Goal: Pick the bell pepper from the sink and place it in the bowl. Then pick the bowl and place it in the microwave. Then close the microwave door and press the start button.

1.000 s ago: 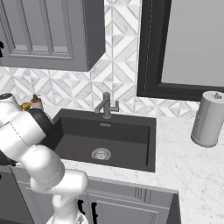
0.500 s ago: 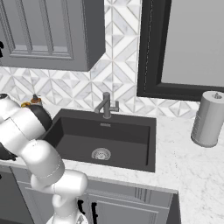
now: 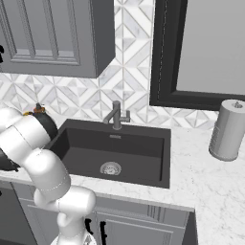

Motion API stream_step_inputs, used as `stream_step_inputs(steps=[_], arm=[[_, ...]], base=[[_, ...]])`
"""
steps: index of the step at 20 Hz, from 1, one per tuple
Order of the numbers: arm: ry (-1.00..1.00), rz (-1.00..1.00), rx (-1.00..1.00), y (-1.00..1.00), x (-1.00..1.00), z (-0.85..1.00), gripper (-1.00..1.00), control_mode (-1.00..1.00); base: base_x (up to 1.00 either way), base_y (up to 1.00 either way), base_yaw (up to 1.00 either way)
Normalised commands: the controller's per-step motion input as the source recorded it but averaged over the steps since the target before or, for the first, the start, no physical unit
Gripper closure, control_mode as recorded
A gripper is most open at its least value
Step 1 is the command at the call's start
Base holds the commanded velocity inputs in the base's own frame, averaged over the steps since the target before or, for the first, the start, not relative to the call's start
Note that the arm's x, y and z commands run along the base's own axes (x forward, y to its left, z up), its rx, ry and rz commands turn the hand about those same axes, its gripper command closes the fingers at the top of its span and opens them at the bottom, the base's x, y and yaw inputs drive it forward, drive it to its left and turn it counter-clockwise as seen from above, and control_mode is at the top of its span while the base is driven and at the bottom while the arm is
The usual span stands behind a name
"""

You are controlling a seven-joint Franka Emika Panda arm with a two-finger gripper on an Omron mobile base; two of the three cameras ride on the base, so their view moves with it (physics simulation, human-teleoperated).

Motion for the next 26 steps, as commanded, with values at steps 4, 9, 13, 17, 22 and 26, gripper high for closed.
stream_step_inputs(steps=[4,9,13,17,22,26], arm=[[0.00,0.00,0.00,0.06,0.17,-0.08,-1.00,-1.00],[0.00,0.00,0.00,0.16,0.19,0.00,-1.00,-1.00],[0.01,0.00,0.00,0.17,0.12,-0.01,-1.00,-1.00],[0.00,0.00,0.00,0.06,0.00,-0.14,-1.00,-1.00],[-0.09,0.00,0.00,-0.04,-0.27,-0.34,1.00,-1.00],[-0.18,0.00,0.06,-0.23,-0.31,-0.33,1.00,-1.00]], base=[[0.00,0.00,0.00],[0.00,0.00,0.00],[0.00,0.00,0.00],[0.00,0.00,0.00],[0.00,0.00,0.00],[0.00,0.00,0.00]])
